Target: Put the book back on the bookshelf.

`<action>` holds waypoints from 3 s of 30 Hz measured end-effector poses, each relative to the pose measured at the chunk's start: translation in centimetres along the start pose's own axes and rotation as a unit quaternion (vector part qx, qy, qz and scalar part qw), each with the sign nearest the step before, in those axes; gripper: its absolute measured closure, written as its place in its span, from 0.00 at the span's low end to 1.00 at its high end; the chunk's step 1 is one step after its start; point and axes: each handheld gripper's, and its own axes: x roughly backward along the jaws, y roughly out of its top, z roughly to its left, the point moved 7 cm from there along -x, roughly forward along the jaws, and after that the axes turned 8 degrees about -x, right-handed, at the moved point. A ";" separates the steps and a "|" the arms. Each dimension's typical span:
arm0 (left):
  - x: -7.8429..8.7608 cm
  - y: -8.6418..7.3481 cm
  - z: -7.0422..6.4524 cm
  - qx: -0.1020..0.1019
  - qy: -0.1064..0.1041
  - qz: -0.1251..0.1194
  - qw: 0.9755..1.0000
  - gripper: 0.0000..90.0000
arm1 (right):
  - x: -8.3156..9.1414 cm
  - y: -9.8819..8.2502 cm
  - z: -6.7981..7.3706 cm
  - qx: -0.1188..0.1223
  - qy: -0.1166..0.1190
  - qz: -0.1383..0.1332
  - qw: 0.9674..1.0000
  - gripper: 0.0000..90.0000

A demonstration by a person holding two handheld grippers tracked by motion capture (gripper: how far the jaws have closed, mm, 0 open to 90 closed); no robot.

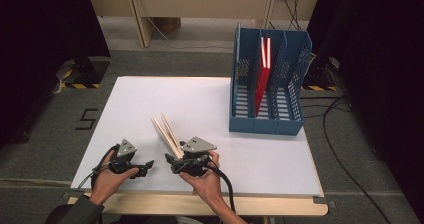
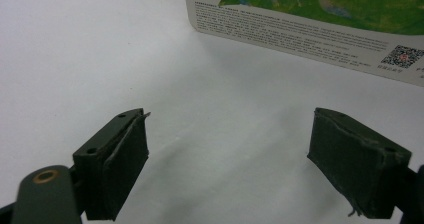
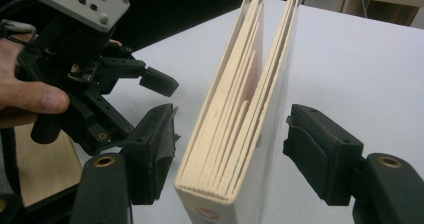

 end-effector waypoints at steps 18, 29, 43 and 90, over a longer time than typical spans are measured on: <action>-0.1 0.0 -0.1 -0.002 -0.006 0.003 1.000 0.17 | -2.0 -1.7 -0.8 -0.004 -0.015 0.007 1.000 0.48; -0.1 0.0 -0.1 -0.002 -0.005 0.001 1.000 0.17 | -2.9 -2.1 -0.8 0.016 -0.031 -0.010 0.999 0.53; -0.1 0.0 -0.2 -0.004 -0.008 0.003 1.000 0.17 | -1.9 -0.8 -4.7 -0.018 -0.027 -0.053 0.998 0.83; -0.3 -0.2 -0.7 -0.012 -0.016 0.009 1.000 0.17 | -0.9 -1.4 -7.4 -0.016 -0.022 -0.056 0.998 0.80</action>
